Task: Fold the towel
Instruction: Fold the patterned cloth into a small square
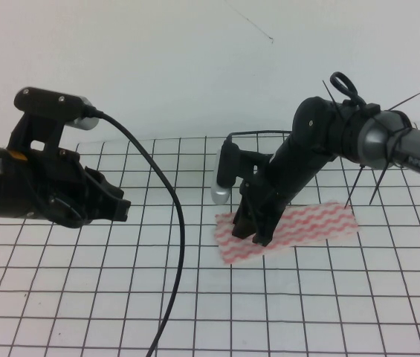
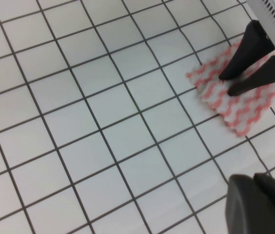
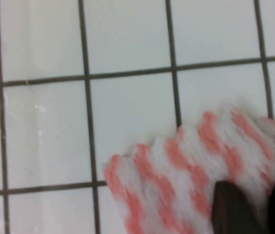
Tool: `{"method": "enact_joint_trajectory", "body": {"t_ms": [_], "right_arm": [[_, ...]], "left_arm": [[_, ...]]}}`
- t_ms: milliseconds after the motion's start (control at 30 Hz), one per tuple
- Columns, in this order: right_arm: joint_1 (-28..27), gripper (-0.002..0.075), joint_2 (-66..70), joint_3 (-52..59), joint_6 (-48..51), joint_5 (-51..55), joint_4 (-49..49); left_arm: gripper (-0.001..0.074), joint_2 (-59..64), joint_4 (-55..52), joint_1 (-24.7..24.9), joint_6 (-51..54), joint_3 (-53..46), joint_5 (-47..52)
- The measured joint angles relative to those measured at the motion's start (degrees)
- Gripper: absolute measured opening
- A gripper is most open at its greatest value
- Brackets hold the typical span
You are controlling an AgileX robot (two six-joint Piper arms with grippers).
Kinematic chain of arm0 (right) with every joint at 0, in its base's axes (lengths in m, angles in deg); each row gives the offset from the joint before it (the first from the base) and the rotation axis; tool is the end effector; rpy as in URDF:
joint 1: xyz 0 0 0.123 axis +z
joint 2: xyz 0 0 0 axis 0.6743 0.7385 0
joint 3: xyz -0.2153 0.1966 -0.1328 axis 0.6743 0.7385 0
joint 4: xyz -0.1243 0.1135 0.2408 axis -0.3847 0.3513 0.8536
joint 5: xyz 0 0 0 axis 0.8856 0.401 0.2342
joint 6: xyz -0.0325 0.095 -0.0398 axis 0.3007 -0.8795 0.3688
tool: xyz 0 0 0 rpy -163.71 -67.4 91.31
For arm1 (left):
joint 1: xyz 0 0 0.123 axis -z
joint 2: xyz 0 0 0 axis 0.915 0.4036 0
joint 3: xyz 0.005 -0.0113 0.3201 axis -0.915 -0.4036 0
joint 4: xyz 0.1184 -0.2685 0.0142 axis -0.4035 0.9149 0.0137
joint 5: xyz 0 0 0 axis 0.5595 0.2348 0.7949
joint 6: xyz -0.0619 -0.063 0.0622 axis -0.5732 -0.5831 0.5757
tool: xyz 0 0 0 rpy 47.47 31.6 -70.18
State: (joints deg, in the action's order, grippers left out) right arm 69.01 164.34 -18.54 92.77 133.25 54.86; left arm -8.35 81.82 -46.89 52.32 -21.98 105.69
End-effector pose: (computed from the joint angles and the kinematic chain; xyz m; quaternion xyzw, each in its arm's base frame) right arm 0.4773 0.2825 0.1301 -0.6401 0.7278 0.1381 0.2035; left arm 0.3015 -0.1359 0.3140 0.2113 0.8883 -0.1832 0.3643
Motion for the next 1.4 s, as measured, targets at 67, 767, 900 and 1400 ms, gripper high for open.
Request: {"method": "enact_joint_trajectory", "body": {"t_ms": [67,767,900,1400], "right_arm": [[0.00,0.0115,-0.55,0.00,0.09,0.00,0.00],[-0.11,0.0003,-0.45,0.00,-0.26,-3.93,-4.02],[-0.11,0.0013,-0.13,0.00,-0.26,-3.98,-4.02],[-8.07,0.0347,-11.91,-0.10,-11.97,2.34,-8.87]], "left_arm": [[-0.0001,0.00,0.22,0.00,0.00,0.00,0.00],[-0.0001,0.00,0.92,0.00,-0.03,-0.03,0.39],[-0.0001,0.00,0.92,0.00,0.08,-0.03,0.39],[-0.0001,0.00,1.18,0.00,0.97,-0.03,0.77]]}}
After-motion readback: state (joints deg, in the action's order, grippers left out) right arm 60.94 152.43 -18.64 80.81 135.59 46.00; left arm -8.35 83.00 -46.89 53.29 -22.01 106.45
